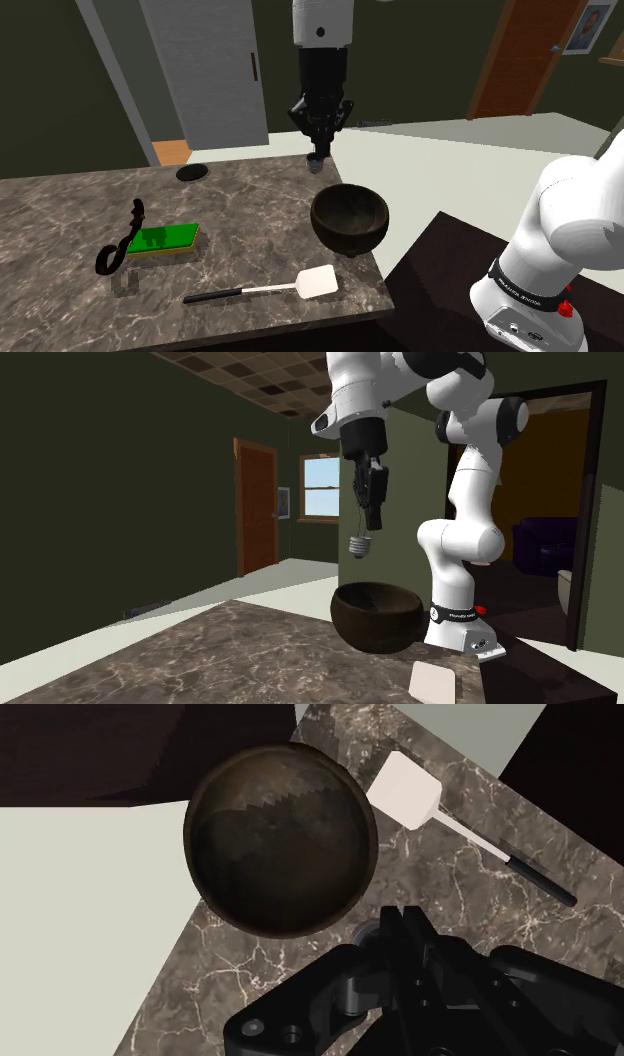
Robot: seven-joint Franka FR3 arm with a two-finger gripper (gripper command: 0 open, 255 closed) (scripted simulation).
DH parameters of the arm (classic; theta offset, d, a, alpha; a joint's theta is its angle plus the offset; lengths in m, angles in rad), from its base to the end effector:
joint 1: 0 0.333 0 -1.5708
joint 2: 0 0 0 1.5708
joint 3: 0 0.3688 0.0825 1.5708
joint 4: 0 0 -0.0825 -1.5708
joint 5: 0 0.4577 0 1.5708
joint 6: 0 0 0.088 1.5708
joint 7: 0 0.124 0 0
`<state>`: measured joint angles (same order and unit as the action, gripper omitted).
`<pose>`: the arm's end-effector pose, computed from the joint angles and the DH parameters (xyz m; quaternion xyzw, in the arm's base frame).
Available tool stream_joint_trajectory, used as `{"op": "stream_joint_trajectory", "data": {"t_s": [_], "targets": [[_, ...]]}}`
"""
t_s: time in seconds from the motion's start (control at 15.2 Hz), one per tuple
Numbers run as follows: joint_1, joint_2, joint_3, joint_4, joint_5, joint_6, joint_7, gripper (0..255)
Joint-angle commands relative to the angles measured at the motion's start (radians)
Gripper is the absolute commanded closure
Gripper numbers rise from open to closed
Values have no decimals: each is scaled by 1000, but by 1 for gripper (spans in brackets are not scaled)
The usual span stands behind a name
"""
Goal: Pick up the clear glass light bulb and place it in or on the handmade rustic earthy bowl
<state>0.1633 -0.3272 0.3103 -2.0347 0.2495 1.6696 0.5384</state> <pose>0.4352 0.2749 0.5929 -0.9953 0.0568 0.0578 0.0534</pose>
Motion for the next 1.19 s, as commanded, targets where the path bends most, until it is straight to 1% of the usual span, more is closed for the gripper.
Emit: {"op": "stream_joint_trajectory", "data": {"t_s": [0.0,0.2,1.12], "targets": [[-1,-75,-23,-62,12,-18,-30,255],[-4,-197,-71,-151,15,-61,-81,255],[3,-199,-50,-339,35,124,-108,255]]}}
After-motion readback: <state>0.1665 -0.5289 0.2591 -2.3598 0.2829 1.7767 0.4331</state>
